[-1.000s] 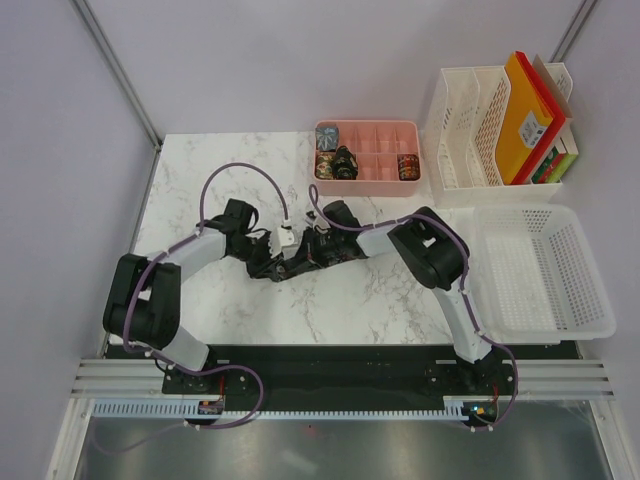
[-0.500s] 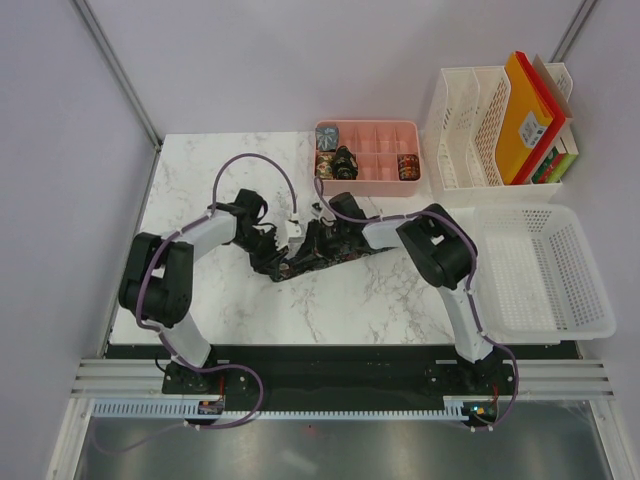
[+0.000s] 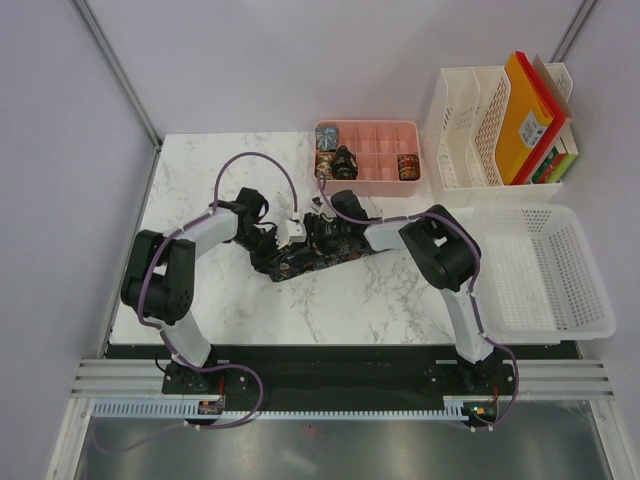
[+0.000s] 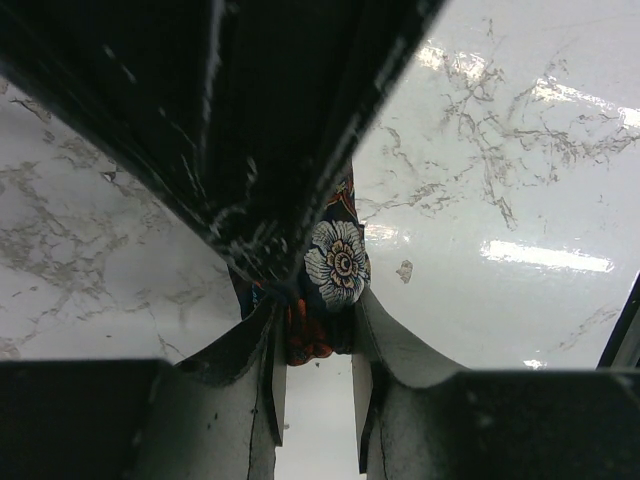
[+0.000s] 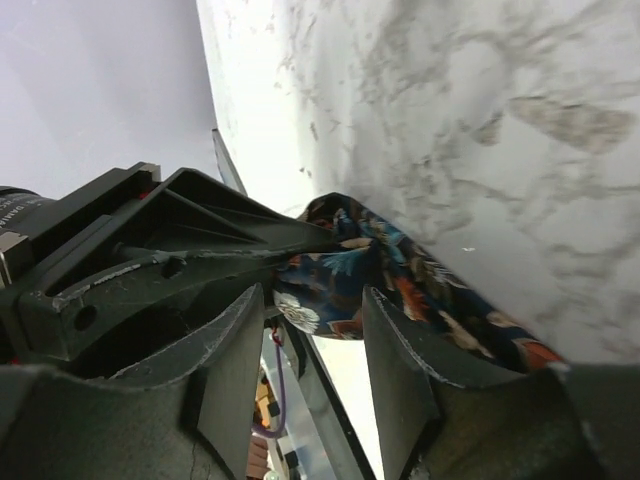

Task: Roll the ties
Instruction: Roll the tie at the center of the board.

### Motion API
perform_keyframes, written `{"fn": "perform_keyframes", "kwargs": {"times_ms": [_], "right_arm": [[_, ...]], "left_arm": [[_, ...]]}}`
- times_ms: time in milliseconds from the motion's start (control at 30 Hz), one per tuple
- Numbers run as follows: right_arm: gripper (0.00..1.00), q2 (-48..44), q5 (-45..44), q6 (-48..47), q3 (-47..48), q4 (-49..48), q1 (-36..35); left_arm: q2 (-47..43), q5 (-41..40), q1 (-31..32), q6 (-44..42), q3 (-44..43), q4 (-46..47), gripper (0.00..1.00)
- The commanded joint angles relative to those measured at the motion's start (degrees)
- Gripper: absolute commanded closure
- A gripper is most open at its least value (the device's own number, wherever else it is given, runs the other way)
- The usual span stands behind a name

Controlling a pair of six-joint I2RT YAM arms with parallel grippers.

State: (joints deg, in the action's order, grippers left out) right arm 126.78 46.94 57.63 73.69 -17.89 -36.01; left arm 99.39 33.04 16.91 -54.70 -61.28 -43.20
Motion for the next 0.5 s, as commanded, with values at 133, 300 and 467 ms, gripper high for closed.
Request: {"fn": "perform_keyframes", "kwargs": {"times_ms": [133, 300, 467], "right_arm": [[0.52, 0.8, 0.2, 2.7, 0.2, -5.0, -2.6], [0.62, 2.1, -0.1, 1.6, 0.0, -3.1, -2.7], [0.83, 3.6, -0.9, -1.6, 1.2, 1.6, -2.7]], "left_arm": [[2.1, -1.6, 0.7, -1.4, -1.0, -0.7, 0.80], [2.3, -1.6, 0.7, -1.4, -1.6, -0.7, 0.78], [2.3, -1.6, 0.8, -1.0, -1.9, -0.7, 0.73]]}}
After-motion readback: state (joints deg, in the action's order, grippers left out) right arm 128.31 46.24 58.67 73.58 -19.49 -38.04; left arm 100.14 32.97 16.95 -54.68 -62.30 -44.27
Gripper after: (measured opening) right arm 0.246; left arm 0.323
